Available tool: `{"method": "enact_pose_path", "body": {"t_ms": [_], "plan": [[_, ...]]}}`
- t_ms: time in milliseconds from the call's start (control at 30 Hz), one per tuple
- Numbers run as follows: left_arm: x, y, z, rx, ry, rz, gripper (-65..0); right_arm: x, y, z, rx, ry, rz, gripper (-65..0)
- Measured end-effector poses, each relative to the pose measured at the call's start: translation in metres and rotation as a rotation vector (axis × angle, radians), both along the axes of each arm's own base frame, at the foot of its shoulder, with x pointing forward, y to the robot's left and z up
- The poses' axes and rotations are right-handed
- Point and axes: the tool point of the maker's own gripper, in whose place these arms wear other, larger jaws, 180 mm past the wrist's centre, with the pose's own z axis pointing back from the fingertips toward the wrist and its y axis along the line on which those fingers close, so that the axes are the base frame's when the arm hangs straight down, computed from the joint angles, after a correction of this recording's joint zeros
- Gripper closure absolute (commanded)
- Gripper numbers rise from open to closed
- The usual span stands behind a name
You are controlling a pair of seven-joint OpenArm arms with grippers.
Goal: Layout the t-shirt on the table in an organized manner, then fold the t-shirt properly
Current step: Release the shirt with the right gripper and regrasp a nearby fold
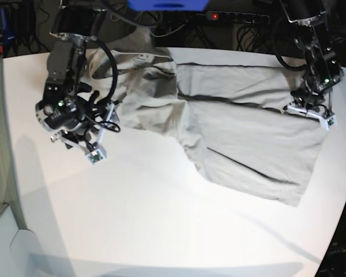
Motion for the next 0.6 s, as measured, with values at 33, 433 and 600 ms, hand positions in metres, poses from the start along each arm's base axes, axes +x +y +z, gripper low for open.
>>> {"method": "enact_pose_path", "body": {"t_ms": [33, 433, 600], "plan": [[-0.001, 0.000, 0.000, 0.000, 0.002, -0.001, -0.4, 0.000, -0.001, 0.000, 0.003, 0.000, -0.007, -43.1], [0.000, -0.001, 0.000, -0.003, -0.001, 0.001, -0.4, -0.019, 0.009, -0.028, 0.045, 0.094, -0.015, -43.1], [-0.001, 0.000, 0.000, -0.001, 0.001, 0.001, -0.4, -0.019, 0.014, -0.030, 0.073, 0.099, -0.009, -43.1]]}}
